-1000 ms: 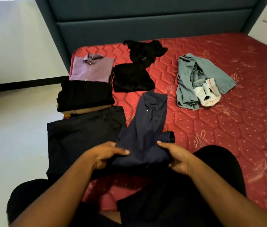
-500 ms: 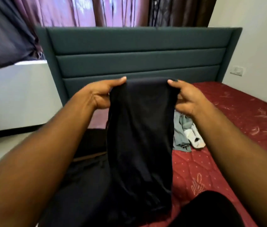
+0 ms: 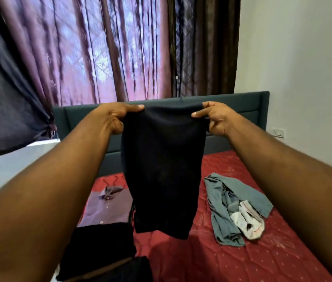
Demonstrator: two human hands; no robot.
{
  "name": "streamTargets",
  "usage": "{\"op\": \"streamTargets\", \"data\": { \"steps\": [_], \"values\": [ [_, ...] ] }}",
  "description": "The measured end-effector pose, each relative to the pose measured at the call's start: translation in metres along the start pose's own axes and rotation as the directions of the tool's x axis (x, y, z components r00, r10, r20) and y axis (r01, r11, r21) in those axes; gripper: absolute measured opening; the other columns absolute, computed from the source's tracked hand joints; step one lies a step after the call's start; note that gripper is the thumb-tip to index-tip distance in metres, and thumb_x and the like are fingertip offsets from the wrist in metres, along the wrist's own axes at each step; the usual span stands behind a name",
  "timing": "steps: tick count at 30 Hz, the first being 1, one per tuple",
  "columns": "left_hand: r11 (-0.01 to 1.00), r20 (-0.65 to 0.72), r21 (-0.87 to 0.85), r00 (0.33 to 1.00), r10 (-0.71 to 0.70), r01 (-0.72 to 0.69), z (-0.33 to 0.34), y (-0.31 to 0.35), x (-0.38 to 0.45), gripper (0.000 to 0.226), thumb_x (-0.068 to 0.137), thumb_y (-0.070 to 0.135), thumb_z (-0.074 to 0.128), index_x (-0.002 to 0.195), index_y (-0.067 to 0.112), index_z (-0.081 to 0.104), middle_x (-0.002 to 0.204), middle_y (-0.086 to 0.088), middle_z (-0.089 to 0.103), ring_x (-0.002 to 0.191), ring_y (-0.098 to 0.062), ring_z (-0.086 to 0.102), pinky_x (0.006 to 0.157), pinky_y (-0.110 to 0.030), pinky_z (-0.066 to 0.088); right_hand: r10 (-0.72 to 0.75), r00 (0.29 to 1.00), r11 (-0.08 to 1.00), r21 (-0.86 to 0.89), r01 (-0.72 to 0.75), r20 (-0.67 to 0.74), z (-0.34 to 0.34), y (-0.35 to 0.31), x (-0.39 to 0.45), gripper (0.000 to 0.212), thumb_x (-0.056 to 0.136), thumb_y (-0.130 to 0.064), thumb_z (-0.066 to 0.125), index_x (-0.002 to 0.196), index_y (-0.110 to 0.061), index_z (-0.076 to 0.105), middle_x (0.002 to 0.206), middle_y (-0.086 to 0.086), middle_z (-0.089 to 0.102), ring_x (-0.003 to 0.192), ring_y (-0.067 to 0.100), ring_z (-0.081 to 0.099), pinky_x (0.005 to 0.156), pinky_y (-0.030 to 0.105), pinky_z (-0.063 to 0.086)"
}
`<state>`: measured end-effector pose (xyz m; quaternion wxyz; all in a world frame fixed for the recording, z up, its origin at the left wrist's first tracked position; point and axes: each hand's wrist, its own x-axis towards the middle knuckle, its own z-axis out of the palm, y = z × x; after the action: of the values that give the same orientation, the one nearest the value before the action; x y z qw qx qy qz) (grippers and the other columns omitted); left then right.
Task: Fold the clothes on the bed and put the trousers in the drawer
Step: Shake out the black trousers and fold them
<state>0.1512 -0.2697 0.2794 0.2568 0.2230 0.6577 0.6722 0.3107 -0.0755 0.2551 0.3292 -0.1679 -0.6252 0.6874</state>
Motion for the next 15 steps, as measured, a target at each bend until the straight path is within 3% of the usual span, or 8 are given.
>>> {"op": "streamTargets", "data": {
  "steps": [2,4,6,8,10,12,15],
  "values": [
    [1.0,-0.011,-0.019,1.0,0.007,-0.007,0.001,-0.002,-0.001,0.012,0.084,0.012,0.071,0.077,0.003,0.073,0.082,-0.01,0.075,0.068,-0.019,0.073,0.081,-0.035,0.059,0.008,1.0,1.0,-0.003,-0.009,-0.023,-0.001,0.002,-0.001,0.034,0.074,0.017,0.066,0.081,-0.016,0.058,0.077,0.01,0.064,0.06,0.019,0.064,0.053,0.029,0.058],
    [0.995,0.006,-0.1,1.0,0.012,-0.011,0.002,-0.006,-0.005,0.017,0.084,0.012,0.071,0.071,0.002,0.074,0.077,-0.011,0.074,0.065,-0.02,0.073,0.071,-0.035,0.061,0.04,0.998,0.999,-0.017,-0.041,-0.054,-0.004,0.0,-0.005,0.034,0.077,0.011,0.066,0.081,-0.02,0.053,0.071,0.004,0.057,0.051,0.013,0.051,0.044,0.022,0.045],
    [0.985,0.029,-0.175,0.999,0.017,-0.012,0.004,-0.006,-0.011,0.022,0.086,0.015,0.07,0.068,0.002,0.072,0.069,-0.01,0.072,0.059,-0.019,0.071,0.058,-0.033,0.061,0.1,0.992,0.995,0.02,-0.099,-0.076,-0.01,-0.008,-0.006,0.021,0.083,0.001,0.061,0.077,-0.017,0.053,0.071,0.004,0.055,0.056,0.015,0.049,0.052,0.026,0.047],
    [0.968,0.029,-0.249,0.999,0.019,-0.011,0.009,-0.004,-0.015,0.024,0.087,0.02,0.07,0.07,0.004,0.067,0.06,-0.007,0.068,0.054,-0.018,0.068,0.058,-0.031,0.061,0.147,0.985,0.983,0.122,-0.136,-0.086,-0.013,-0.012,-0.012,0.015,0.089,-0.007,0.054,0.075,-0.012,0.054,0.072,0.005,0.054,0.061,0.018,0.053,0.058,0.03,0.05],
    [0.96,-0.003,-0.28,0.999,0.036,-0.035,0.018,0.003,-0.015,0.019,0.089,0.017,0.068,0.074,0.006,0.063,0.059,-0.006,0.065,0.05,-0.016,0.065,0.053,-0.028,0.059,0.09,0.984,0.982,0.18,-0.062,-0.151,-0.012,-0.018,-0.009,0.017,0.091,-0.005,0.053,0.078,-0.015,0.057,0.075,0.006,0.055,0.064,0.018,0.055,0.054,0.029,0.051],
    [0.966,-0.049,-0.233,0.993,0.103,-0.112,0.027,0.006,-0.017,0.015,0.089,0.009,0.067,0.076,0.008,0.061,0.061,-0.006,0.066,0.047,-0.015,0.064,0.044,-0.026,0.054,0.004,0.975,0.993,0.116,0.022,-0.222,-0.011,-0.018,-0.012,0.02,0.091,-0.001,0.055,0.083,-0.018,0.061,0.081,0.006,0.058,0.071,0.017,0.055,0.056,0.029,0.05],
    [0.929,-0.211,-0.166,0.933,0.293,-0.33,0.028,0.004,-0.012,0.033,0.079,-0.004,0.074,0.085,0.02,0.052,0.077,-0.005,0.065,0.057,-0.016,0.063,0.053,-0.032,0.054,-0.121,0.953,0.992,-0.014,0.122,-0.277,-0.017,-0.019,-0.012,0.019,0.089,0.002,0.059,0.085,-0.016,0.063,0.084,0.004,0.063,0.078,0.017,0.059,0.065,0.031,0.053]
  ]
}}
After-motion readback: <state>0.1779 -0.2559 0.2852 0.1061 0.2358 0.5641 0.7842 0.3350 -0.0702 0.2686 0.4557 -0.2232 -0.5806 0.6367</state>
